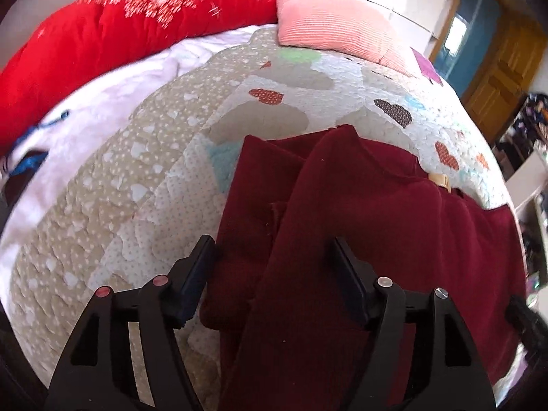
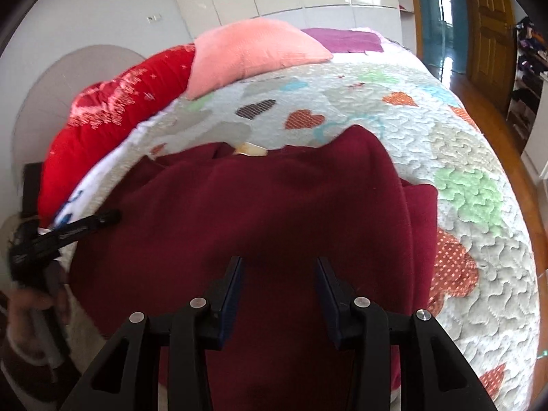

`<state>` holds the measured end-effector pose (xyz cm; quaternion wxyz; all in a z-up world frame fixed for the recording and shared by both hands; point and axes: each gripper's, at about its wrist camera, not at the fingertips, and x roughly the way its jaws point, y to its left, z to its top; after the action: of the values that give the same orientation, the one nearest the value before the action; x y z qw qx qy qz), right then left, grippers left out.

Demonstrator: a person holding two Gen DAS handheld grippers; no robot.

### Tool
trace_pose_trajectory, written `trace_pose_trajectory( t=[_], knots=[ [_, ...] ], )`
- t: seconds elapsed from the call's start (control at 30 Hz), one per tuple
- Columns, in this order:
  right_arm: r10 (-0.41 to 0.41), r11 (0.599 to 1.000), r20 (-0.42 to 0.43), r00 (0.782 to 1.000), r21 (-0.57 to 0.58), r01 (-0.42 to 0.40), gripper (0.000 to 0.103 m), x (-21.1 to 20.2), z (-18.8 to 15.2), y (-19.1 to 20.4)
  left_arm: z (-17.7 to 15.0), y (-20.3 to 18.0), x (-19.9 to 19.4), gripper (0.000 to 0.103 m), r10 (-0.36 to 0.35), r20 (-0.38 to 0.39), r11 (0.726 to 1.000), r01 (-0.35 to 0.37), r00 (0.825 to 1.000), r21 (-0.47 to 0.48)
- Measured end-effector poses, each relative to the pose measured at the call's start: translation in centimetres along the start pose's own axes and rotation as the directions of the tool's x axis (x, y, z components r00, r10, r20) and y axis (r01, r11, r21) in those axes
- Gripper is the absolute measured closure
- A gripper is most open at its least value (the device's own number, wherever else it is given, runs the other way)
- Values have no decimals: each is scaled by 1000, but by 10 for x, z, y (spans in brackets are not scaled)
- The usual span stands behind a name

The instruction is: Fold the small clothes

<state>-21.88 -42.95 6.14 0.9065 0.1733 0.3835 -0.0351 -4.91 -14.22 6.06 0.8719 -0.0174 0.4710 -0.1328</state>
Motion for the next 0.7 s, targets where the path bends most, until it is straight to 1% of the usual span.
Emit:
trace_pose_trajectory(
  t=[0.03,0.17,0.23,0.3,0.37,0.43,0.57,0.63,0.7],
  knots=[
    [0,1000,7,1000,2,0,56,-2,-2,1,0,1,0,34,-3,2,1000,3,1000,-5],
    [-2,999,-11,1000,51,2,55,8,-15,-6,-3,-2,-2,34,10,9,1000,-11,1000,11],
    [-5,999,10,1000,40,5,55,7,-18,-4,-3,-2,-2,34,13,9,1000,-13,1000,12],
    [-16,1000,11,1000,27,16,54,8,-20,-2,-4,-2,-2,34,13,9,1000,-13,1000,6],
    [-5,1000,13,1000,27,4,47,8,-21,-2,-5,-2,-2,33,17,11,1000,-17,1000,2],
    [6,1000,16,1000,28,-6,44,10,-22,-1,-7,-3,-2,32,15,3,1000,-15,1000,-2],
    [2,1000,20,1000,-12,-2,33,12,-25,8,-9,-4,-3,32,20,5,1000,-20,1000,5],
    [-9,999,23,1000,-36,10,31,13,-27,12,-10,-4,-5,32,20,1,1000,-20,1000,6],
    [-25,999,27,999,-45,26,31,13,-29,15,-11,-5,-6,32,21,-2,1000,-21,1000,7]
  ],
)
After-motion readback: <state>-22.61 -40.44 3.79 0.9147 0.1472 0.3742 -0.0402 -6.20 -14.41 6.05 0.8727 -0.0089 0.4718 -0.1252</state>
